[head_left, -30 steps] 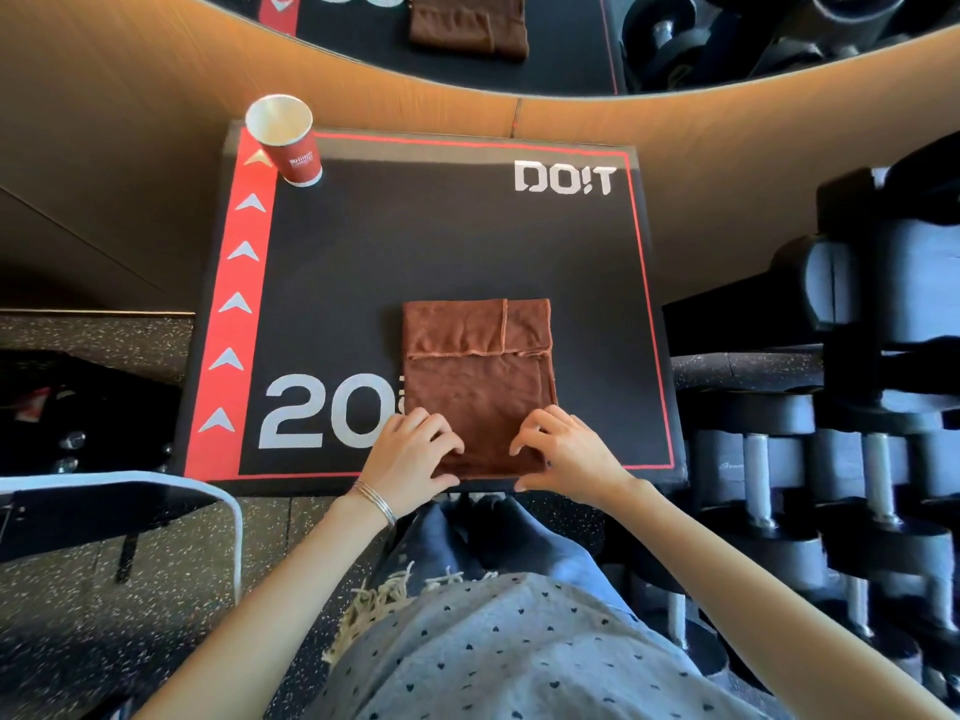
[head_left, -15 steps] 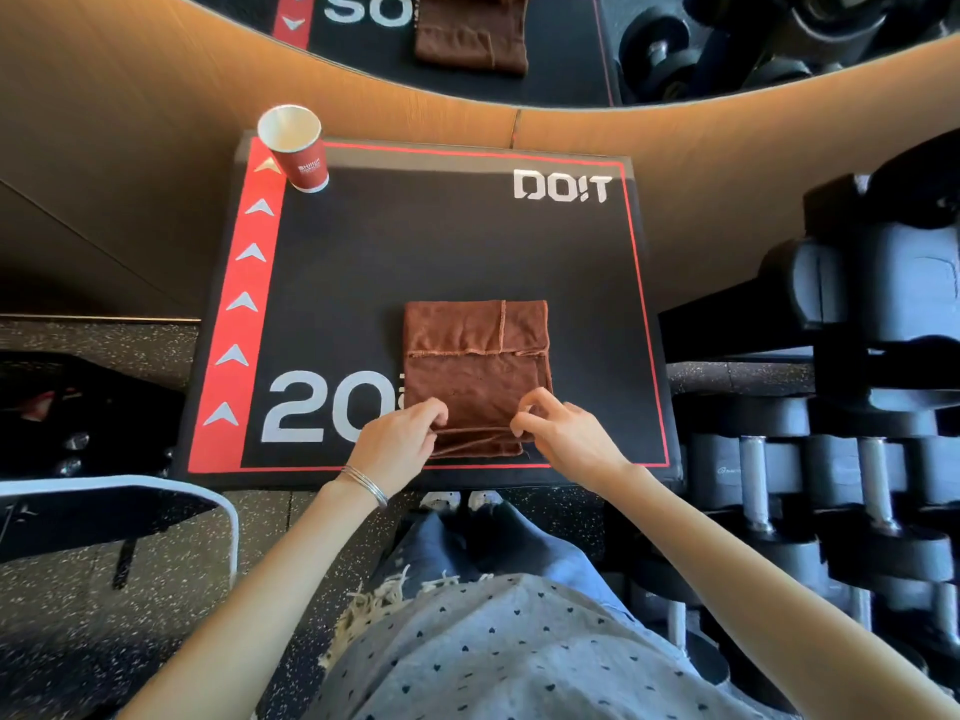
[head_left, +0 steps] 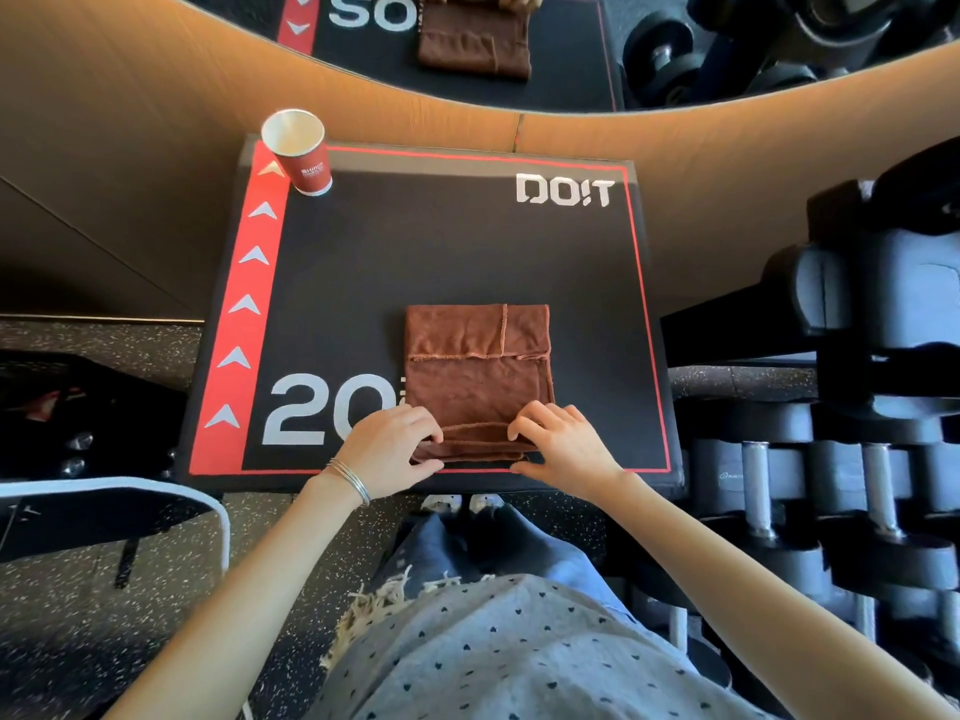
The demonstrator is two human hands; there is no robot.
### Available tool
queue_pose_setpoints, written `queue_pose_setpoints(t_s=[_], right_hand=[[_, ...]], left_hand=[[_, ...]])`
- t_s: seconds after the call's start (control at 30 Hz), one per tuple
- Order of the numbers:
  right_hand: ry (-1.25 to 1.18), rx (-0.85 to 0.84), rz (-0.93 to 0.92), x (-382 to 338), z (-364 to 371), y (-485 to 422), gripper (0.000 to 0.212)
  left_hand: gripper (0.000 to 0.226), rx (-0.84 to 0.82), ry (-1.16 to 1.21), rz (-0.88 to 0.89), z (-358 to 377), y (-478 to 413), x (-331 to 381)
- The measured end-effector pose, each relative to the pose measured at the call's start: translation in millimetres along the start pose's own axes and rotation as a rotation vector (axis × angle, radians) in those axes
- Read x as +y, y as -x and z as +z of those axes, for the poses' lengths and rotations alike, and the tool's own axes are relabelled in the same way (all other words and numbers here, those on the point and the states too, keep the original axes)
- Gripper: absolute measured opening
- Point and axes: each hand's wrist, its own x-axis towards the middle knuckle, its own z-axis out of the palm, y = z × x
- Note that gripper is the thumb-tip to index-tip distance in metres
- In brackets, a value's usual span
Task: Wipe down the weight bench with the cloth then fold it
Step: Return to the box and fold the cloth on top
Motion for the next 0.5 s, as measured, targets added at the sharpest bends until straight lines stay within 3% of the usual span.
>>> queue_pose_setpoints(t_s=[0.1,0.3,0.5], right_hand=[[0.032,0.044,0.009,-2,2,-6,0.039],[0.009,0.046,-0.021,1,-5,-18,0.025],[-0.277,0.083,0.210,13,-14,-33,0.018]], left_hand=[[0.034,-0.026,-0.062,-0.004,4,-3,-1],[0.024,0.139,-0.075,0.023,4,-8,2],[0.020,0.325,0.125,-0.105,-6,-19,3]])
